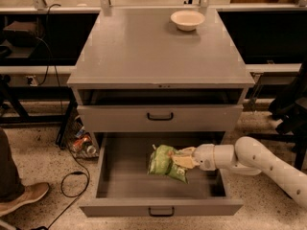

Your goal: Pick green jalapeno chip bag from middle drawer and place on counter

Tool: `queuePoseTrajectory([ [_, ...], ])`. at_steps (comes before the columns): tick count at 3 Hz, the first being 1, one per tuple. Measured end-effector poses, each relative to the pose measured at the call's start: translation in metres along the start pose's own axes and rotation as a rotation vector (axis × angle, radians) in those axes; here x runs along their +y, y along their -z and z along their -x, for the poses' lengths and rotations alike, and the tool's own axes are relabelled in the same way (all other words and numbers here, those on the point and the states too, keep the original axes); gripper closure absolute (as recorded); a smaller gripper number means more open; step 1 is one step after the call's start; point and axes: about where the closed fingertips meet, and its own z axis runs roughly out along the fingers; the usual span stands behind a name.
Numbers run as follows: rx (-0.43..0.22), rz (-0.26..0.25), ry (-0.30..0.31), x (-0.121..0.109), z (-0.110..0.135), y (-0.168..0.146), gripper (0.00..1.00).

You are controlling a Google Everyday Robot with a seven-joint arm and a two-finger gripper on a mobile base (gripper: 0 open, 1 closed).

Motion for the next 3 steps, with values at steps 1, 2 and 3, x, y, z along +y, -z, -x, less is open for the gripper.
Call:
queuePoseTrajectory([
  [1,-0.026,0.0,0.005,0.003,0.005,0.006,1.0],
  [2,-0.06,-0.056,0.047,0.022,0.032,0.04,1.0],
  [3,-0.08,-0.149,0.176,0.058,0.099,0.104,1.0],
])
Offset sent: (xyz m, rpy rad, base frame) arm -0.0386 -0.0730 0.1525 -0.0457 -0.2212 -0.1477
